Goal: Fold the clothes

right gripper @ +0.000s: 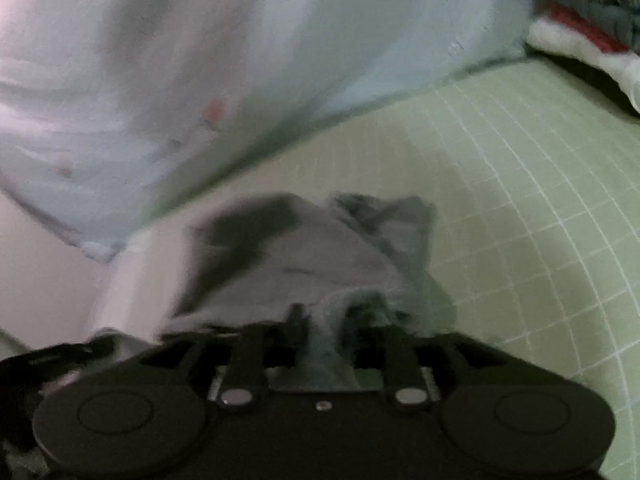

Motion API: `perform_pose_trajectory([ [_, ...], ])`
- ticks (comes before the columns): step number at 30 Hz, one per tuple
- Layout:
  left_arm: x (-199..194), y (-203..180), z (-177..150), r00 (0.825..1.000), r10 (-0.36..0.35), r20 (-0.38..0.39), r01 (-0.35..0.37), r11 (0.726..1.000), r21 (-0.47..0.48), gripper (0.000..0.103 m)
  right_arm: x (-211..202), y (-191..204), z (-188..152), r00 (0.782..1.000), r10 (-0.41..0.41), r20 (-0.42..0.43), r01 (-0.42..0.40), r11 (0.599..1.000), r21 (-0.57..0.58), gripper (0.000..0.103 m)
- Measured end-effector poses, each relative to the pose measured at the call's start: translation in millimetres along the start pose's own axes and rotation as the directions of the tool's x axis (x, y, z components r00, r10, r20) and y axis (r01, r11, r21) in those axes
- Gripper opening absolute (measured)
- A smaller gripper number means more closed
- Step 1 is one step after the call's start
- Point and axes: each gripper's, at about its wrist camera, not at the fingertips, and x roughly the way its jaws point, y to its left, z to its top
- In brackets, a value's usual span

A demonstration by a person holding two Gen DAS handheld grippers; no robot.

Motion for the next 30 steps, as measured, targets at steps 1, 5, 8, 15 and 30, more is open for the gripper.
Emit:
perform_pose_trajectory([
  [1,7.5,0.2,-0.9,1.0,0.022,-0.02,-0.021,1.0,0.006,0.033,4.8,-3.6,-3.1,1.0,-0.02,-0.009,0.02,1.0,0.013,0.048],
  [5,12.2,16.2,-24.6,0.998,0.001,-0.067,-0.002,1.0,-0.022,0.06,21.6,-18.4,-18.2,0.995,-0.089,-0.048,0.092,0.993,0.07,0.066],
  [8,14.5,31.9,-51.0,0.992,-0.017,-0.128,0.006,0.997,-0.082,0.062,18.9,-31.5,-44.6,0.993,-0.083,-0.08,0.093,0.987,0.13,0.074],
  [15,9.4,61.2,-91.5,0.976,-0.082,-0.203,0.04,0.978,-0.206,0.063,9.4,-37.2,-68.1,0.993,-0.053,-0.108,0.071,0.983,0.17,0.081],
  [30,-0.1,58.9,-105.9,0.972,-0.163,-0.172,0.125,0.969,-0.212,0.016,6.0,-22.3,-82.0,0.99,0.103,-0.098,-0.09,0.987,0.131,0.019],
])
